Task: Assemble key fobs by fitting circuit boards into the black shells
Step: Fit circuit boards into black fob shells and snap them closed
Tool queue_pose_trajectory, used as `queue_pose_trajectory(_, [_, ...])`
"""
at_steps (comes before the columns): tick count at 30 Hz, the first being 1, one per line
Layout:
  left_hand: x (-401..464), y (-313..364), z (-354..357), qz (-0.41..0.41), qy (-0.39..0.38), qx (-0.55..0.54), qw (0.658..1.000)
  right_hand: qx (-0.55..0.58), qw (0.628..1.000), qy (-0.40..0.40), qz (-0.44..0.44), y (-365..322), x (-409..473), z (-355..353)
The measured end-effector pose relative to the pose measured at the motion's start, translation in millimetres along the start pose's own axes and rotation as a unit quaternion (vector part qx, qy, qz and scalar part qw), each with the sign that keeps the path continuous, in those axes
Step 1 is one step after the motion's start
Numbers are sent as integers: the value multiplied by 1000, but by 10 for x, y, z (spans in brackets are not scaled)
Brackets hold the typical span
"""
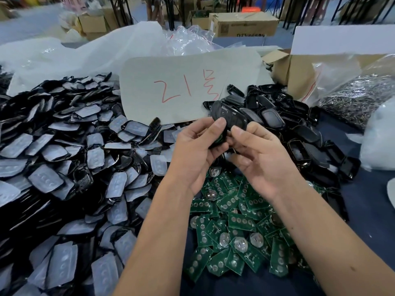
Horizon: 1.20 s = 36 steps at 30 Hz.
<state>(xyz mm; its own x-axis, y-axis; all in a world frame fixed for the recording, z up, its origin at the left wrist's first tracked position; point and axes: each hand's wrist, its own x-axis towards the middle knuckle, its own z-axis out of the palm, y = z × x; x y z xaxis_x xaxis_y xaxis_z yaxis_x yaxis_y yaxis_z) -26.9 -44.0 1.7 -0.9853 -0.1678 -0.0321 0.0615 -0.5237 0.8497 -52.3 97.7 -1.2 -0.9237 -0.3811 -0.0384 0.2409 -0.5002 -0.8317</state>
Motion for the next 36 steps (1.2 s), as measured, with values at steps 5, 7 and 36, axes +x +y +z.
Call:
queue_pose_trajectory(5, [21,7,-119,13,-24,109,994,-60,997,-41,27,-163,44,-169])
queue_pose_trajectory(7, [33,-6,-152,18,-34,170,985,-75,997,-17,24,-177,55,-198])
queue_pose_trajectory(36, [74,-102,-100,113,32,341,933,-553,808,74,-190,-27,52,-44])
